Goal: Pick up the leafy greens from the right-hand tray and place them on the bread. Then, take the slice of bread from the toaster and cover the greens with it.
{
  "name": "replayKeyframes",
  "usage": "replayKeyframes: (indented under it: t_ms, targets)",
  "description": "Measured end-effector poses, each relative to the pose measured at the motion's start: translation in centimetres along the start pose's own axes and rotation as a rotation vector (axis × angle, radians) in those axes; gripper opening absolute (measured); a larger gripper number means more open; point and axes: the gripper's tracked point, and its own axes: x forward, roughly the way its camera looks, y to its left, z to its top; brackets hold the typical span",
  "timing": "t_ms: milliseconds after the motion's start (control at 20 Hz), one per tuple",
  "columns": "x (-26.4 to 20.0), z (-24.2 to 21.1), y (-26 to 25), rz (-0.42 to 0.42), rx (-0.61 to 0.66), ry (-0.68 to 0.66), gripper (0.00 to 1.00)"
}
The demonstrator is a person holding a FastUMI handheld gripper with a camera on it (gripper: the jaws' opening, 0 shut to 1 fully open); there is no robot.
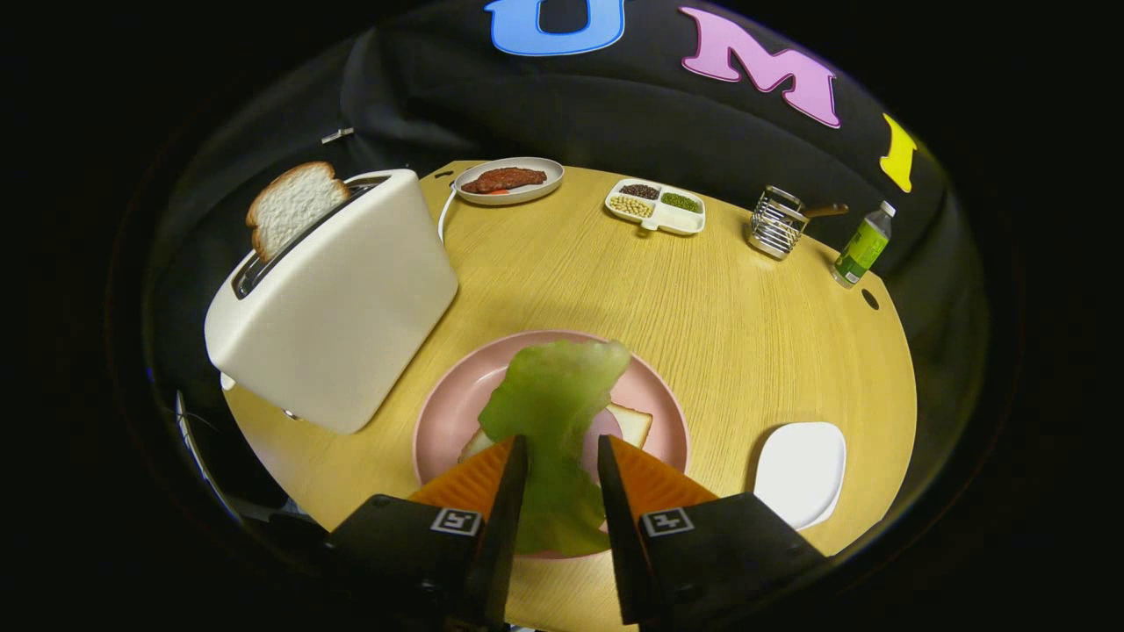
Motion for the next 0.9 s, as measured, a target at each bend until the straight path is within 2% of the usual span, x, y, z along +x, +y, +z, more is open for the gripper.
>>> replayKeyframes:
  t_ms: [100, 400, 450, 550, 900]
  targets:
    - [-0.3, -0.2, 0.1, 0.001, -0.006, -0.001, 0.66]
    - [-1.6, 0.9, 0.2, 0.009, 0.007, -0.045, 0.89]
    - [-1.9, 1.2, 0.4, 0.012, 0.010, -0.054, 0.89]
    - [-2.8, 2.2, 0.6, 0.013, 0.013, -0.083, 1.00]
    - [-7.6, 7.9, 4.0, 0.063, -0.062, -0.252, 1.00]
